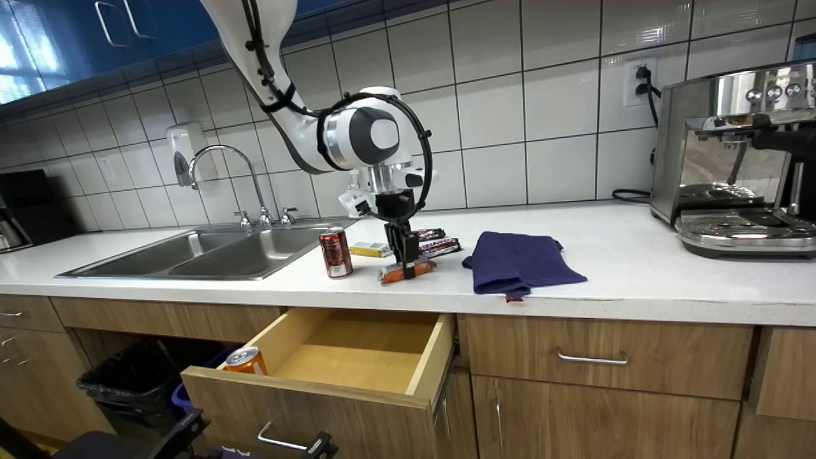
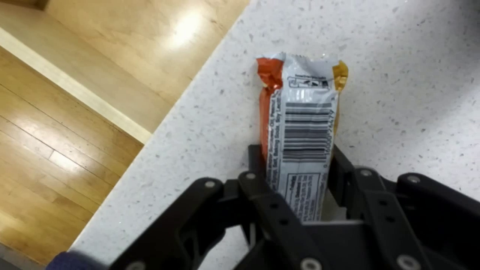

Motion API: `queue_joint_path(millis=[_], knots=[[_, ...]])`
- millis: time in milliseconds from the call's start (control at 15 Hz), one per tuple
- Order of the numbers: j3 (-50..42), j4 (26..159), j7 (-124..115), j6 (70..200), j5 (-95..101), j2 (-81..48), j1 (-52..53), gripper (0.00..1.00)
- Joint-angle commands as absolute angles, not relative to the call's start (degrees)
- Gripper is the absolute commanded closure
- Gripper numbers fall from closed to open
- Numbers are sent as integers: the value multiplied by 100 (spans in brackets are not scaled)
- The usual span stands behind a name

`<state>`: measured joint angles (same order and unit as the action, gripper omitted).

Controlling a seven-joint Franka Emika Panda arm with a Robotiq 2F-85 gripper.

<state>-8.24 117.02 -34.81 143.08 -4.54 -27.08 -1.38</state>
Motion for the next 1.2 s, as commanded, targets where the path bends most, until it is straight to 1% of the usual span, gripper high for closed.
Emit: queue_joint_path(millis=[0,533,1133], knots=[[-895,12027,-3363,14298,-427,-2351,-32,82],[-925,13276,-3153,14629,-62,-1544,104,82],[-984,14740,-2934,15040,660,-651,12,82]])
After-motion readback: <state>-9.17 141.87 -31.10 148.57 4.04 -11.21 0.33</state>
